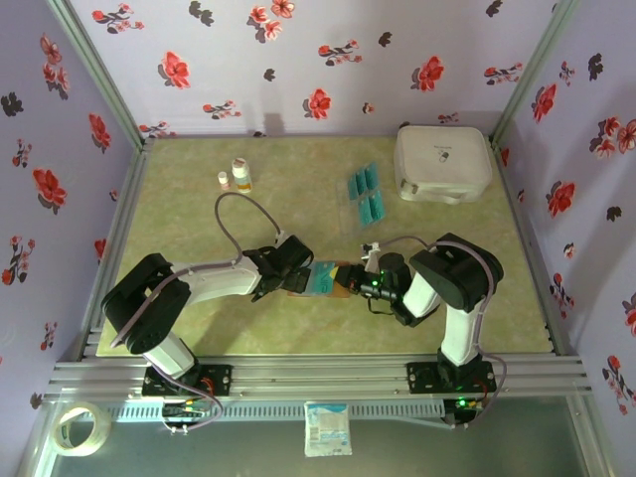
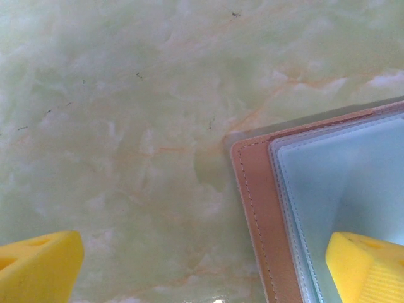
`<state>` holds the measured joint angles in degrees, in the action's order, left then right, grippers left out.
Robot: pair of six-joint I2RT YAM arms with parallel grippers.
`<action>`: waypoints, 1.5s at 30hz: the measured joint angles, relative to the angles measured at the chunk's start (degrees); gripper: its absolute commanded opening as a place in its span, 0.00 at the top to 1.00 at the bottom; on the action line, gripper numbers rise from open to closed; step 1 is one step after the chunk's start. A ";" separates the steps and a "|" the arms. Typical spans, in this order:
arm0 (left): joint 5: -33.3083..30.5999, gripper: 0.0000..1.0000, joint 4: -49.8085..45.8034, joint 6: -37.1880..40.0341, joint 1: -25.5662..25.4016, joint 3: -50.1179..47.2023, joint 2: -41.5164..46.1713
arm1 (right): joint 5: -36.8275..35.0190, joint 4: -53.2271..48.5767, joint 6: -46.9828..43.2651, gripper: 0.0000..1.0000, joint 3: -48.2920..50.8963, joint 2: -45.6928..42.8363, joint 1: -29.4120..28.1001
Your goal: Put the credit cards into the card holder
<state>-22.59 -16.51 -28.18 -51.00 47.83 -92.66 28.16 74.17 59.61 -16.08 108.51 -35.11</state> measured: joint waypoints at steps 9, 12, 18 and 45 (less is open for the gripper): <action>0.00 0.00 0.00 -0.02 0.00 0.00 0.00 | 1.03 -1.31 -0.66 1.00 0.04 -0.57 0.61; 0.00 0.00 0.00 0.00 0.00 0.00 0.00 | 1.22 -1.60 -0.92 1.00 0.04 -0.63 0.63; 0.00 0.00 0.00 -0.02 0.00 0.00 0.00 | 1.84 -2.95 -1.33 1.00 -0.31 -1.03 0.79; -0.37 0.00 -0.09 -0.20 -0.02 0.00 0.00 | 5.55 -10.03 -3.69 1.00 -3.41 -2.27 1.64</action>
<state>-22.96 -16.60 -28.38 -51.03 47.83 -92.66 33.71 64.14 55.92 -19.49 106.24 -33.47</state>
